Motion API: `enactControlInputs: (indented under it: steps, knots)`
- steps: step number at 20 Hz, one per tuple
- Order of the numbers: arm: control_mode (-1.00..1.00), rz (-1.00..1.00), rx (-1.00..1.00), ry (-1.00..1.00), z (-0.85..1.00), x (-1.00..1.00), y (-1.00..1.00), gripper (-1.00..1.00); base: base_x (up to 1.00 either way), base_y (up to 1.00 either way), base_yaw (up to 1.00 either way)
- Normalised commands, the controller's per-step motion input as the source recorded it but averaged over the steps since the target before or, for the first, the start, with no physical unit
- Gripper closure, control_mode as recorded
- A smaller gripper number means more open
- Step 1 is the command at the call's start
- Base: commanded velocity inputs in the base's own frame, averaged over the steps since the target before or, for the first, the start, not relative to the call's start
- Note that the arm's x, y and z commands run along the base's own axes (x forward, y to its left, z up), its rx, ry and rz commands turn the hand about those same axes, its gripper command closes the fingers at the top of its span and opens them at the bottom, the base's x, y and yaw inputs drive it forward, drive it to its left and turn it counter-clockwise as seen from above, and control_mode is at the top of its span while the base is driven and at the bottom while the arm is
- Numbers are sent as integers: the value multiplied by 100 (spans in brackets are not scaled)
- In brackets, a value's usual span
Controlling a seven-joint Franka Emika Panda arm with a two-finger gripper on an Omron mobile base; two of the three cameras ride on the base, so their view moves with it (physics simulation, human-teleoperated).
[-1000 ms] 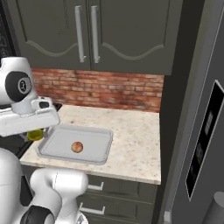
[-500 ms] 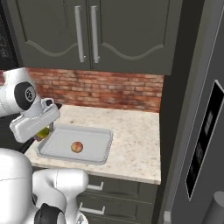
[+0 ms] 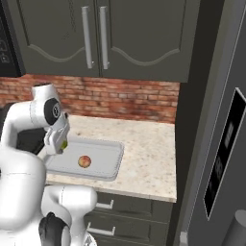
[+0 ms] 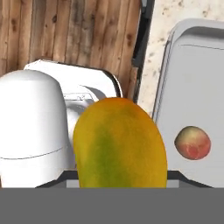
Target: Pick the mango and peach from the fridge and place them inside the tupperware on the counter.
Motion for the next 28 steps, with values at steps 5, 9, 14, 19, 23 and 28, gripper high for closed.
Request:
enactControlInputs:
  steps: [5, 9, 14, 19, 23, 28]
  knots:
    - [-100, 11, 0, 10, -47, 59, 18, 100, 0, 0, 0]
    - [-100, 0, 0, 18, -43, 55, 29, 100, 0, 0, 0]
    - [-100, 0, 0, 10, -49, 49, 23, 100, 0, 0, 0]
    - [-100, 0, 0, 0, -52, 44, 19, 100, 0, 0, 0]
    - [-100, 0, 0, 0, -51, 39, 16, 100, 0, 0, 0]
    - [-100, 0, 0, 0, -42, 32, 11, 100, 0, 0, 0]
